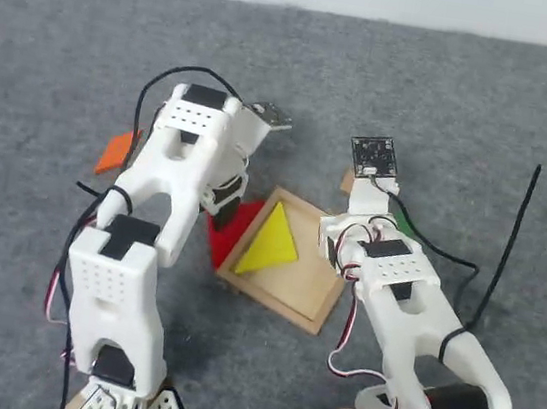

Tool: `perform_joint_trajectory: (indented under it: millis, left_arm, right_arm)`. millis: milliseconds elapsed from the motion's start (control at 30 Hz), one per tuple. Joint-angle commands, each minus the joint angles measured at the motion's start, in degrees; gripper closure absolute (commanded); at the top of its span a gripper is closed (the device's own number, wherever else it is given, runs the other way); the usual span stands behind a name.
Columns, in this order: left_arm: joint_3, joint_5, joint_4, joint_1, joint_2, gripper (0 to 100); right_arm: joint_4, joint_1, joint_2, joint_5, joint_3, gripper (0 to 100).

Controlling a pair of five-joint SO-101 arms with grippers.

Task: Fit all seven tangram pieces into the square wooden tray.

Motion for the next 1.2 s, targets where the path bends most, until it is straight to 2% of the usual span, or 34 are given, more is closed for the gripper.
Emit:
perform_joint_trajectory:
  millis: [0,200,433,600,733,833,1167]
  left_arm:
    - [1.71,1.58,-0.88,2.99,-4.84,87]
    - [8.40,5.01,-5.19,6.33,-9.23,87]
    - [14.55,5.36,-6.42,6.95,-18.37,87]
    - [22.46,9.23,-12.04,11.87,-23.03,87]
    - [26.07,10.11,-13.10,14.86,-27.34,87]
    - [28.44,11.16,-13.80,15.38,-29.80,87]
    - [36.70,11.96,-23.82,14.51,-30.59,87]
  right_arm:
    - [-0.57,2.68,-4.44,-0.62,-3.08,99.2]
    - [-0.31,2.68,-4.18,-0.62,-3.08,99.2]
    - [-0.22,2.51,-3.65,-0.62,-1.76,99.2]
    - [-0.13,2.33,-3.65,-0.44,0.26,99.2]
    - [0.66,2.33,-3.65,-0.35,1.76,99.2]
    - [2.33,2.33,-3.65,-0.35,1.76,99.2]
    - [2.15,2.51,-3.74,-0.35,1.76,99.2]
